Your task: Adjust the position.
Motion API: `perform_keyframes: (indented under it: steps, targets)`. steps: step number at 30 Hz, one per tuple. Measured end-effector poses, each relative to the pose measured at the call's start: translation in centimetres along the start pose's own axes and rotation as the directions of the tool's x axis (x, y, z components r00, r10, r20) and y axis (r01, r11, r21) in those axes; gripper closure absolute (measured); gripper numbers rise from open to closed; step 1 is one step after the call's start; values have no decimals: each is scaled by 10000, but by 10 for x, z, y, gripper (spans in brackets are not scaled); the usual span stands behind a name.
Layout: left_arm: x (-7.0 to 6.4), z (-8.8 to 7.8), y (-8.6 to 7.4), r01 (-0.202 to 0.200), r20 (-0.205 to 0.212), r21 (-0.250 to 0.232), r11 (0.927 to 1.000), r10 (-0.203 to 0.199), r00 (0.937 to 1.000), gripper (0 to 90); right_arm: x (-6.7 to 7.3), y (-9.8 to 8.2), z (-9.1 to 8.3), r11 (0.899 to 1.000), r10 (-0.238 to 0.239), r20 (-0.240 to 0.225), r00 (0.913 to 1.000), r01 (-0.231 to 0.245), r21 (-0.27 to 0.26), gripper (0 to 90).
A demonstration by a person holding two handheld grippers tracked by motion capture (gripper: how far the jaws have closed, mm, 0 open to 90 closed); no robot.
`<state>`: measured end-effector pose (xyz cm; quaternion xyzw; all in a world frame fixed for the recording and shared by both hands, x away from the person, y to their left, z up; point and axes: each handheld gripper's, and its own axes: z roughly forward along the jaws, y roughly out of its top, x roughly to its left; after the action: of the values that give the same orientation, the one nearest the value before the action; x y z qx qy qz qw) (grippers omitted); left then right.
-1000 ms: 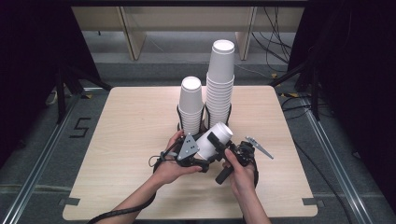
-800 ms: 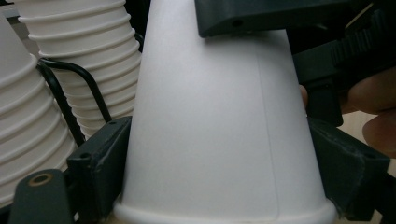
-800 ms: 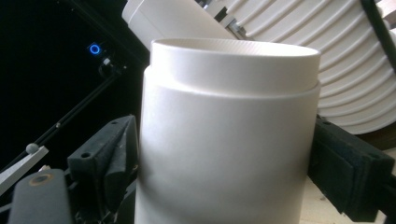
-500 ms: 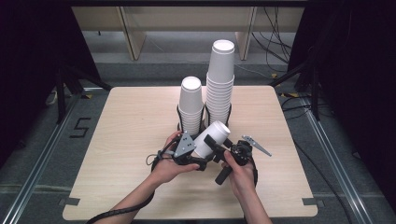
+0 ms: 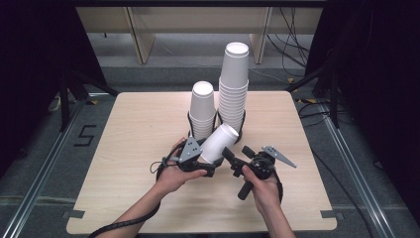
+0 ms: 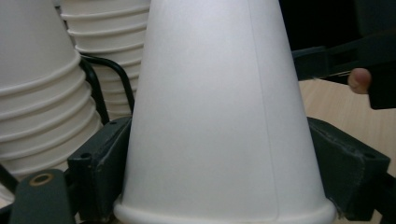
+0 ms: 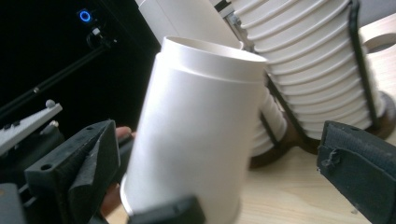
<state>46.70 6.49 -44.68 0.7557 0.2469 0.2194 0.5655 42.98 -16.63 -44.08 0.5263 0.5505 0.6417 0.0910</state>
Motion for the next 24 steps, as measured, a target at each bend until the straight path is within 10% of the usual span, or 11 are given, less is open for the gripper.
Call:
perform_keyframes:
  steps: [11,16,21,24]
  targets:
    - [7,-6,8,-118,358,470,9988,102,9993,140,-14,2,-19,9901,-1359,386,9900,1343,413,44]
    - [19,-11,15,-222,707,1002,9947,152,9974,140,-23,3,-22,9679,-2351,557,9704,2285,1043,78]
    - [26,-15,22,-659,1109,1683,9835,476,9927,140,-36,4,-25,9214,-3578,684,9313,3402,1880,139]
    - [29,-16,24,-1031,1391,2119,9718,744,9875,140,-41,4,-26,9153,-3606,830,9290,3353,2231,139]
